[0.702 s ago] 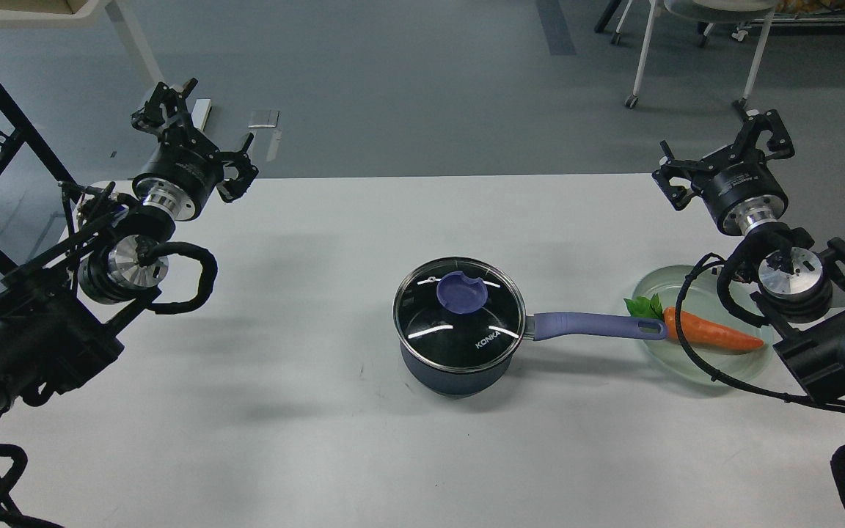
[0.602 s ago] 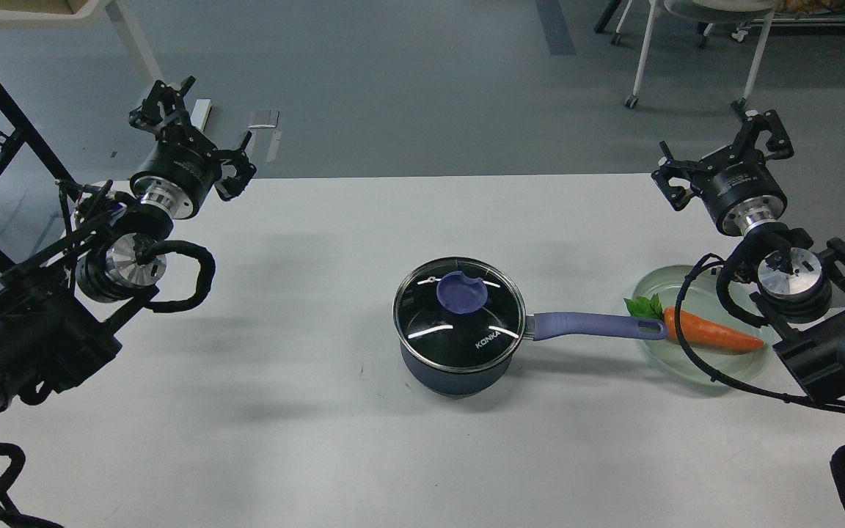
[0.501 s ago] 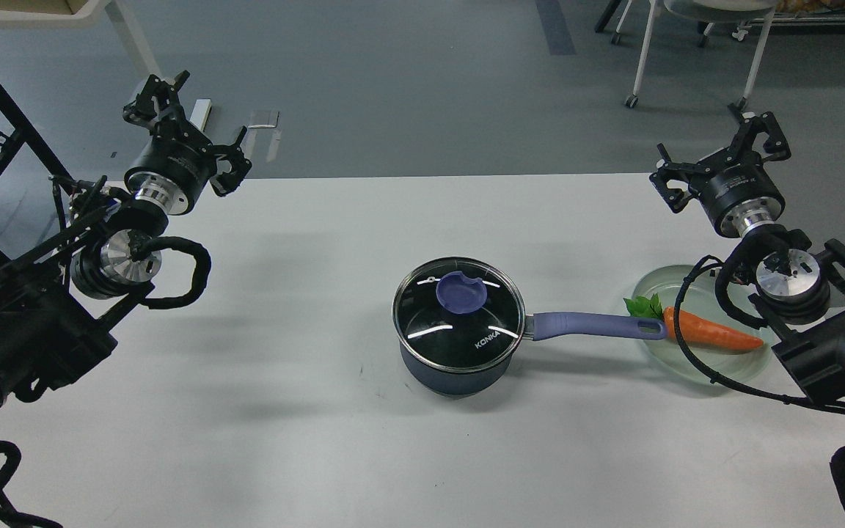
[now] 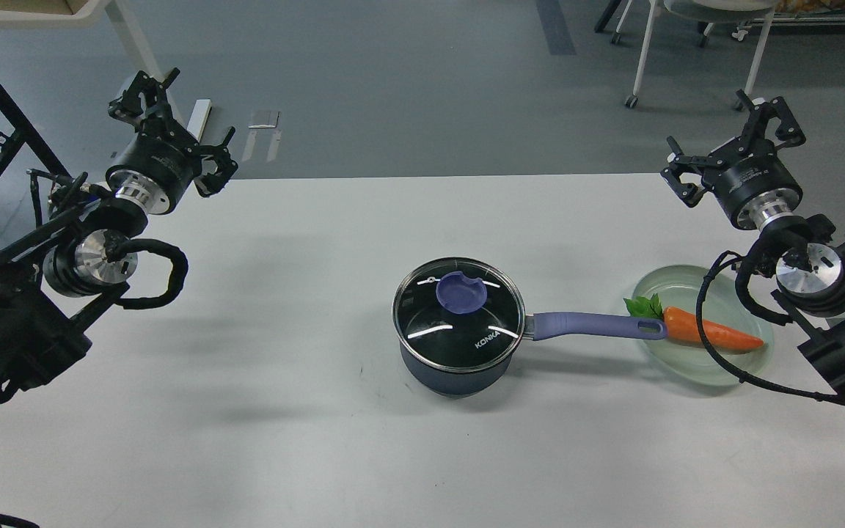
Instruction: Open pot lid
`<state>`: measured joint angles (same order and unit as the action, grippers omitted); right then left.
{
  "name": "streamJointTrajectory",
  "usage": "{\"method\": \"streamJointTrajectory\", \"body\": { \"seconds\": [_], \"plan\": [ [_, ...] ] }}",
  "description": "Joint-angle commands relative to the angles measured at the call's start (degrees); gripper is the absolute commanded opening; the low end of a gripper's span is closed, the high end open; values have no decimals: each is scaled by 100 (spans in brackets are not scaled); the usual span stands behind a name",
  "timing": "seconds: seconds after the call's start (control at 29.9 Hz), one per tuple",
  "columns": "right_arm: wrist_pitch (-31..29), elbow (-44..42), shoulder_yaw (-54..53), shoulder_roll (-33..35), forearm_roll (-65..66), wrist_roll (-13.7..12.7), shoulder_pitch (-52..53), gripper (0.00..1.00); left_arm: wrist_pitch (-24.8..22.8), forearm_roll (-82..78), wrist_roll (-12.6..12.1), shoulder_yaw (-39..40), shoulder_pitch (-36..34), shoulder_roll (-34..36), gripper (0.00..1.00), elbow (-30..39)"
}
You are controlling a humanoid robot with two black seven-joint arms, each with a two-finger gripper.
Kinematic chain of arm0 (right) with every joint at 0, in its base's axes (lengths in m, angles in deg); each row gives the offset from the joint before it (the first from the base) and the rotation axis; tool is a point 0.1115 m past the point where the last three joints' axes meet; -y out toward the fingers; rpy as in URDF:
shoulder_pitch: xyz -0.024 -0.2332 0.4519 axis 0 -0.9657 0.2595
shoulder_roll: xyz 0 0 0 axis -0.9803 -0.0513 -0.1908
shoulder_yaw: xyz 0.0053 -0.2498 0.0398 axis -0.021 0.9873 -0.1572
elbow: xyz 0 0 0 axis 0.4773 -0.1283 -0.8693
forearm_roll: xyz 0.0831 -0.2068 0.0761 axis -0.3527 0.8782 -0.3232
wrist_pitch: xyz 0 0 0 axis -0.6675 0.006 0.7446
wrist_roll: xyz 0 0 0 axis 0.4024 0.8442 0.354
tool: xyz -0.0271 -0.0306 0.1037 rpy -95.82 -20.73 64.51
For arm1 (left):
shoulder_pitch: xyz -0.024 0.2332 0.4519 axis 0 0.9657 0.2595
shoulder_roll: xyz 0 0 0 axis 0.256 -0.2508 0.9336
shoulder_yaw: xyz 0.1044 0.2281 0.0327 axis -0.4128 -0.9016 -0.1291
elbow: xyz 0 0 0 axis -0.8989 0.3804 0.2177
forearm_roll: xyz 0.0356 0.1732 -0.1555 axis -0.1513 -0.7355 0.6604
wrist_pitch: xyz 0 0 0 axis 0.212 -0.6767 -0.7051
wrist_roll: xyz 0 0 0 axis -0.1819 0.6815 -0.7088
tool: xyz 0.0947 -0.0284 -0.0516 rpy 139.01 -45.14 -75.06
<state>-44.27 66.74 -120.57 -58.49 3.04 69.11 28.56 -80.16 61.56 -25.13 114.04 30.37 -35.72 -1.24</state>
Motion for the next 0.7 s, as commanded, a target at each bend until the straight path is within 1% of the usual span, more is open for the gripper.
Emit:
{"method": "streamJointTrajectory", "body": {
  "seconds": [0.0,0.17,0.27,0.47,0.53,0.67],
  "plan": [
    [22,554,12,465,668,2,-32,99,-137,-220,-47,-4,6,123,99,-16],
    [58,1266,327,1062,2389,11,-41,99,-129,-773,-11,5,6,132,99,54],
    [66,1793,416,1484,3409,81,-85,99,-120,-1054,-3,-4,6,176,99,54],
    [66,2821,442,2222,5167,107,-234,99,-129,-1626,-2,5,-29,211,99,54],
    [75,3190,460,2416,5931,107,-234,99,-137,-1758,6,5,-38,220,99,63],
    [84,3990,460,2628,7899,125,-243,99,-129,-1881,-3,5,-47,246,99,81]
  ]
}}
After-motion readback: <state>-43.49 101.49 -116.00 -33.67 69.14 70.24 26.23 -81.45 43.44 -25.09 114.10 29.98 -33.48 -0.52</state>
